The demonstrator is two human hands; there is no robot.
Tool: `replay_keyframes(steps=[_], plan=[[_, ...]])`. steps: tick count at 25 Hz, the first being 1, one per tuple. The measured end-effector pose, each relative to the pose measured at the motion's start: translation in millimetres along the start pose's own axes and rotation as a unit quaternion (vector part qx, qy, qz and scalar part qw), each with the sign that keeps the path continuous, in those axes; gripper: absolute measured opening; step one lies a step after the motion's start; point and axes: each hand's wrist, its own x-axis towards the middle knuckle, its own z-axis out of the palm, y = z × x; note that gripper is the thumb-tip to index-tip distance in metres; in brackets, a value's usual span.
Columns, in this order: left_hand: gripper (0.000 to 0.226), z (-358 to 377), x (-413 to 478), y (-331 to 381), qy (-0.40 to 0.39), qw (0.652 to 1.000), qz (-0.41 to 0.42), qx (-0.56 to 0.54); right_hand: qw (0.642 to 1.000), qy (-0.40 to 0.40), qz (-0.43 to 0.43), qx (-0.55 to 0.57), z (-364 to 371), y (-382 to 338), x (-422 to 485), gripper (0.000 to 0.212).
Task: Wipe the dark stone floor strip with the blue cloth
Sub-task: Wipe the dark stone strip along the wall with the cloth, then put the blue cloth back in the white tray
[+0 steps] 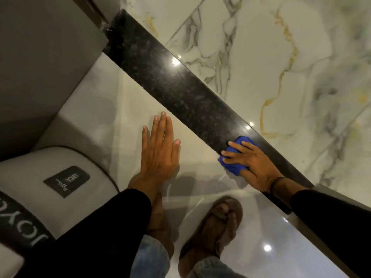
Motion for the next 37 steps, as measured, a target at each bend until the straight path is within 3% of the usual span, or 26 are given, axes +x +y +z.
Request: replay_keyframes(steps=[2,5,9,16,20,27,31,34,37], plan=[[0.07,-10,-23,17,-0.019,1.0,0.011,-0.012,0.993,-0.016,0.094,0.069,9,-8,-38,0.054],[0.07,-38,-61,33,-0.061,0.998,0.031,0.008,0.951,0.009,0.238,0.197,9,-46,-83,0.052],[0.073,-118,-110,53,-0.108,0.994,0.029,0.011,0.911,0.03,0.271,0.31,-26,-138,-129,0.052],[0.07,-286,-197,46,-0.086,0.993,-0.071,0.031,0.941,0.015,0.167,0.295,-134,-311,-127,0.055],[0.079,-336,-249,3,-0.08,0.982,-0.166,0.034,0.966,-0.01,0.073,0.248,-165,-402,-84,0.056],[0.08,-323,-337,-89,-0.064,0.948,-0.309,-0.049,0.98,-0.057,-0.065,0.178,-105,-553,5,0.054],[0.077,-297,-356,-134,-0.073,0.939,-0.328,-0.066,0.984,-0.074,-0.128,0.096,-53,-600,50,0.054],[0.077,-272,-360,-157,-0.06,0.936,-0.338,-0.081,0.983,-0.042,-0.175,-0.027,-12,-604,79,0.052],[0.076,-250,-359,-171,-0.039,0.931,-0.346,-0.109,0.949,-0.019,-0.223,-0.222,19,-589,101,0.059]])
